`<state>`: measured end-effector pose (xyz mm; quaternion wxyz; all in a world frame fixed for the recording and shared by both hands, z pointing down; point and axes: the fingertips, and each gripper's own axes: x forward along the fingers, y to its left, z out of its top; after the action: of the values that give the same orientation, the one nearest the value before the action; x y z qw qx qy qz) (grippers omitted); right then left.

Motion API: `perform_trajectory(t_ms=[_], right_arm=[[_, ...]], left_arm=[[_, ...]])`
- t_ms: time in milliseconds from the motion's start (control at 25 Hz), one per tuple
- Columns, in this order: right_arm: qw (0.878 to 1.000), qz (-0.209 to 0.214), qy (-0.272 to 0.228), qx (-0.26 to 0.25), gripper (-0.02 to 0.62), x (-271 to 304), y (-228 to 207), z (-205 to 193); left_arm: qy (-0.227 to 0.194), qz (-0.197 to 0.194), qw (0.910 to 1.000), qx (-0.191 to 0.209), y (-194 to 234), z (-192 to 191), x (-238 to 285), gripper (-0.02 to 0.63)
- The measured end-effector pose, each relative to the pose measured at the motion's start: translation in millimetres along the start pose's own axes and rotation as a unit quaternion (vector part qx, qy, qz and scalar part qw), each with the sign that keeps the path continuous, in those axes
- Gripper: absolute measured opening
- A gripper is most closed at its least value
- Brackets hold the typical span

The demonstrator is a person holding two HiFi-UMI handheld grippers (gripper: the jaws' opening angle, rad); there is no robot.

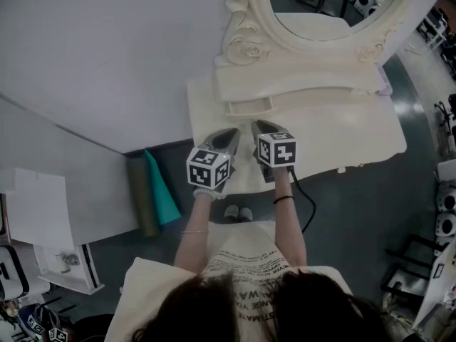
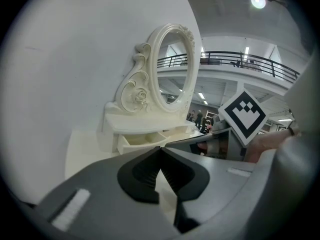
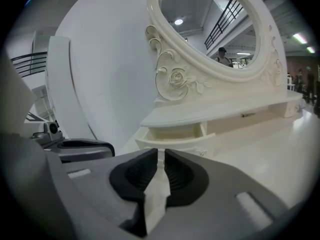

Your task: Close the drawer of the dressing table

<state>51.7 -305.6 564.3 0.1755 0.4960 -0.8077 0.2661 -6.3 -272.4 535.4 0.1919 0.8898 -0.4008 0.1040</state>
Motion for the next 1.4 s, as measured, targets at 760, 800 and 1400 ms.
perform_trajectory(t_ms=[760,800,1400], right_arm=[[0.998,-0.037,0.045,0.029,0.120,26,-14,-25],[0.998,-0.038,0.046,0.030,0.120,28,-15,-26],[0.995,-0.056,0.085,0.017,0.101,44,-22,-32]], left_arm=[[0.037,-0.005,0.9992,-0.013,8,-26,10,0.002],[0.038,-0.005,0.9992,-0.012,9,-26,11,0.002],[0.043,-0.004,0.9989,-0.016,20,-26,18,0.002]])
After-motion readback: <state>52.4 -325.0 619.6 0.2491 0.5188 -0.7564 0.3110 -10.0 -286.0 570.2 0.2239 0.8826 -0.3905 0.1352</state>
